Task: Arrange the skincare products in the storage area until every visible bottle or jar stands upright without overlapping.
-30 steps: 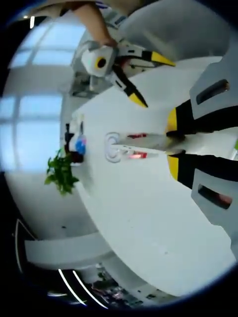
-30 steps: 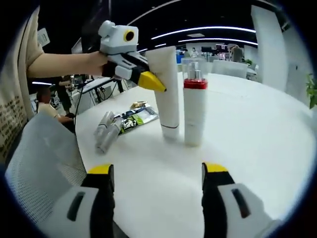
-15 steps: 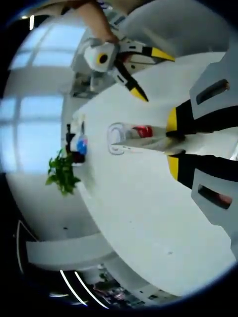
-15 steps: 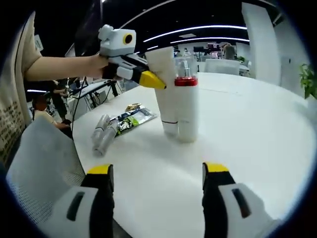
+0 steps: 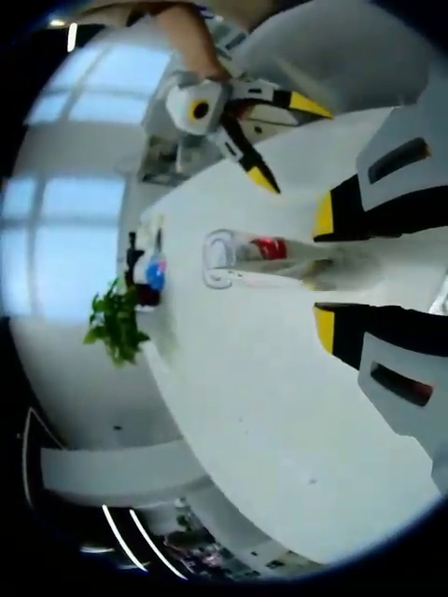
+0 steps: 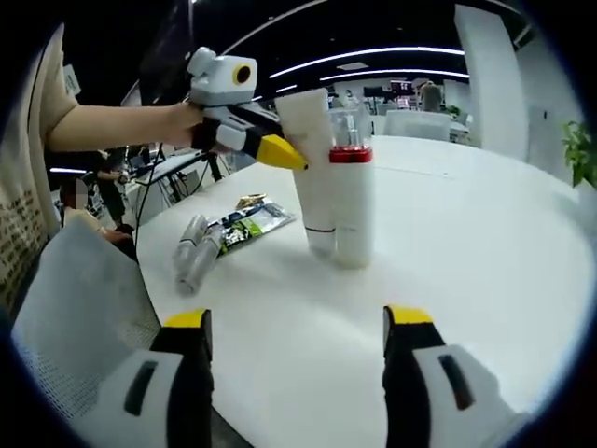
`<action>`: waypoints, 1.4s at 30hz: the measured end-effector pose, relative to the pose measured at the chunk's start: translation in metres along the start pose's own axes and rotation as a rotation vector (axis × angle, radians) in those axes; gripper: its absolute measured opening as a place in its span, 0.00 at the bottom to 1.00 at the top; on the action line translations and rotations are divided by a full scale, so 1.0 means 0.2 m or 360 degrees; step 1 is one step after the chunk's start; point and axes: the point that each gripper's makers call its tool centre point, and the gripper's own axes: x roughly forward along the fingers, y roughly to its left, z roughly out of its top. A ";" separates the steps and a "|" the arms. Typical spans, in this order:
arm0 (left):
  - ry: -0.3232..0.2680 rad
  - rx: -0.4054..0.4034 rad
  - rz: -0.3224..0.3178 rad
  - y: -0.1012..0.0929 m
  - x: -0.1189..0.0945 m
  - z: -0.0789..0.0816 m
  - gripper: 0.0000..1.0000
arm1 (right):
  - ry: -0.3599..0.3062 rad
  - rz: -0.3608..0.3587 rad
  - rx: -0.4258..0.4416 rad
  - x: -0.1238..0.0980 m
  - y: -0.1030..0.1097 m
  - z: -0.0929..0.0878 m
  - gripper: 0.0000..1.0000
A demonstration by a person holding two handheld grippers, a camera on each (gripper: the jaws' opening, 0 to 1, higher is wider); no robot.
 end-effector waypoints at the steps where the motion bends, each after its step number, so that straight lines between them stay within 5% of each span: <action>1: 0.0004 -0.0003 0.0005 0.00 -0.01 0.00 0.24 | -0.0002 -0.0001 -0.0004 0.00 0.00 0.01 0.75; 23: 0.0092 -0.0199 0.0180 -0.11 -0.25 -0.15 0.61 | -0.0083 0.0004 -0.0028 -0.03 0.09 0.15 0.84; 42: -0.0090 -0.0613 0.0529 -0.34 -0.72 -0.39 0.78 | -0.0230 0.0033 0.0060 -0.15 0.24 0.28 0.92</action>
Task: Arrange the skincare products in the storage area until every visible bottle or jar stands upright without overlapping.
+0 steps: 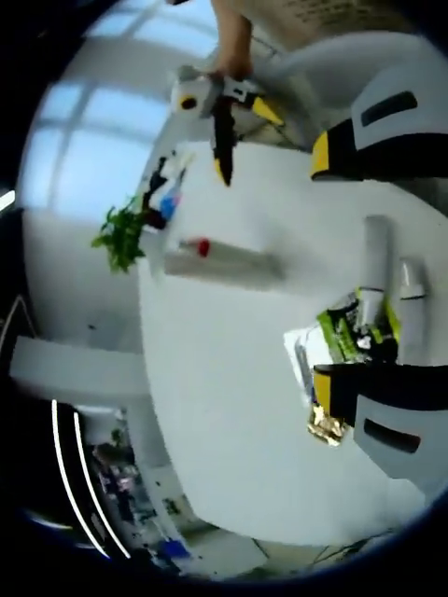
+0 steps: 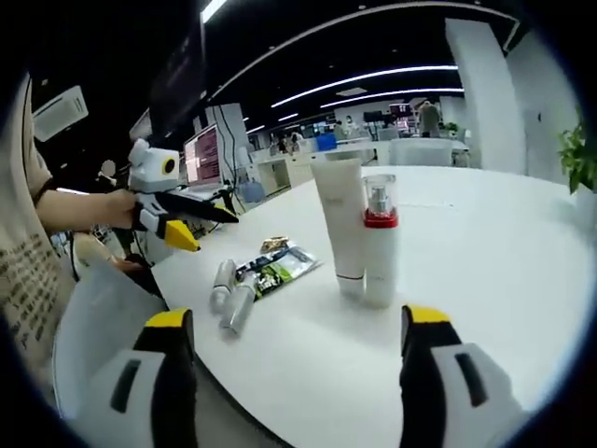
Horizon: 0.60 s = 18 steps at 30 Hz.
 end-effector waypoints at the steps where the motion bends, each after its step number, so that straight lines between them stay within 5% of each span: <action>1: -0.0007 -0.0008 0.0012 0.00 -0.02 -0.01 0.79 | -0.0006 0.0004 0.0011 0.00 0.01 0.00 0.93; 18: -0.0051 -0.0213 0.0228 -0.06 -0.35 -0.20 0.92 | -0.0034 -0.0023 -0.0004 -0.07 0.10 0.05 0.95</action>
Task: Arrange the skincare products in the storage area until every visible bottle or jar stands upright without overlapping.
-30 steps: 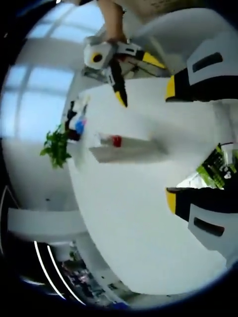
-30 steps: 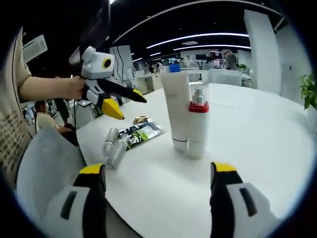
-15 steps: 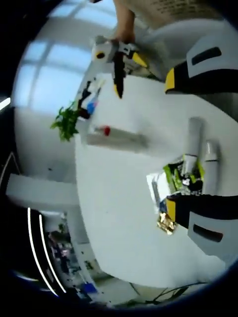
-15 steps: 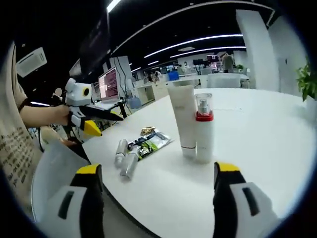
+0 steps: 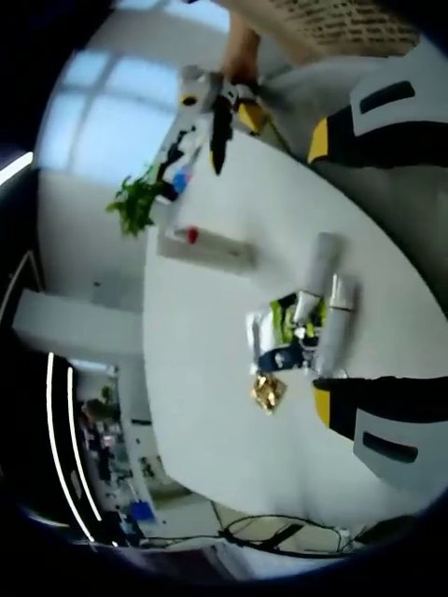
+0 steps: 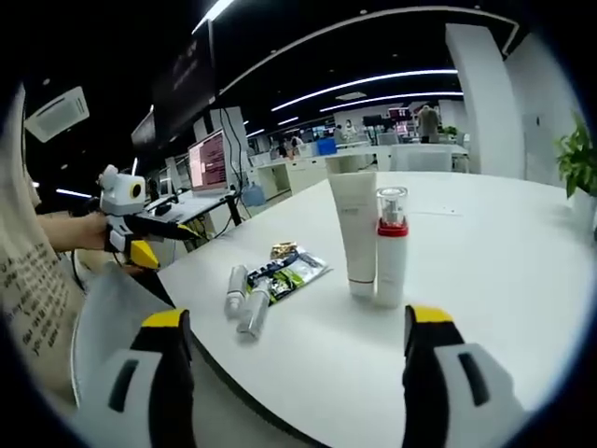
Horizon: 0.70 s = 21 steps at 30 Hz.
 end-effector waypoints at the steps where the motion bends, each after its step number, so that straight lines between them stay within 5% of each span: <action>1: -0.0005 -0.0009 0.0007 0.00 -0.01 -0.01 0.93 | -0.0001 -0.0001 0.0000 0.00 0.00 0.00 0.95; 21: -0.0065 -0.0042 0.0138 0.01 -0.07 -0.07 0.97 | 0.0073 -0.0008 -0.0017 0.00 0.01 -0.06 0.94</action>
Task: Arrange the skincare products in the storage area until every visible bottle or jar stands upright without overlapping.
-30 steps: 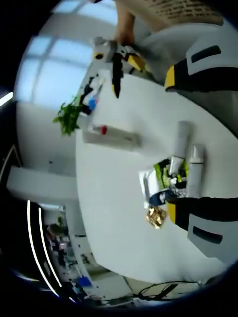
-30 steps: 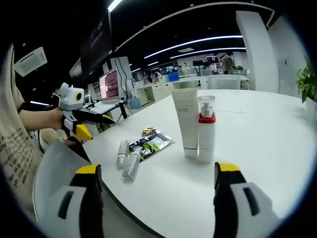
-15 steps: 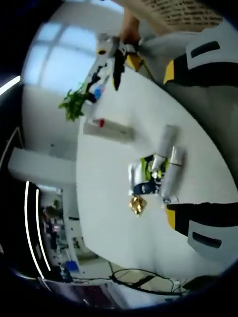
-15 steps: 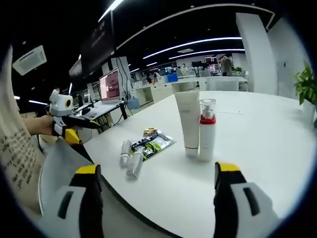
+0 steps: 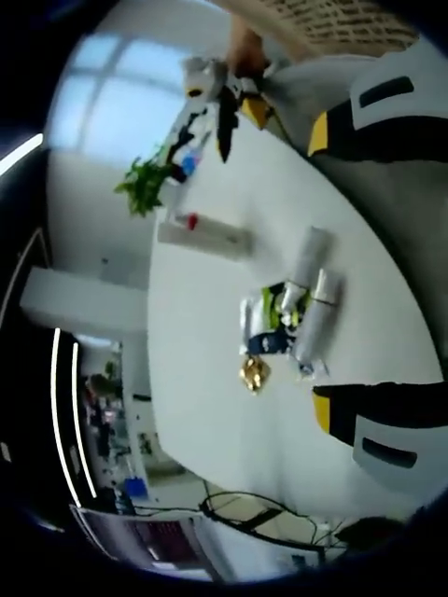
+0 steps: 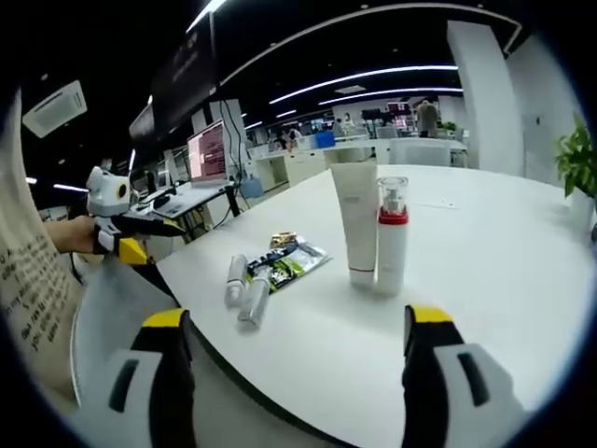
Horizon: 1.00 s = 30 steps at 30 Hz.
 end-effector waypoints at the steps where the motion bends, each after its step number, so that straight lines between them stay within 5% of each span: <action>1: -0.0003 0.0005 0.0001 0.00 0.00 0.00 0.97 | 0.0006 -0.0002 -0.0005 0.00 0.00 0.00 0.94; 14: -0.0086 -0.0055 0.0051 0.05 -0.02 0.00 0.96 | 0.0102 0.0051 -0.0081 0.12 0.00 0.01 0.92; 30: -0.0090 -0.0080 0.0053 0.07 -0.03 0.00 0.95 | 0.0331 0.0227 -0.0221 0.47 0.18 -0.04 0.76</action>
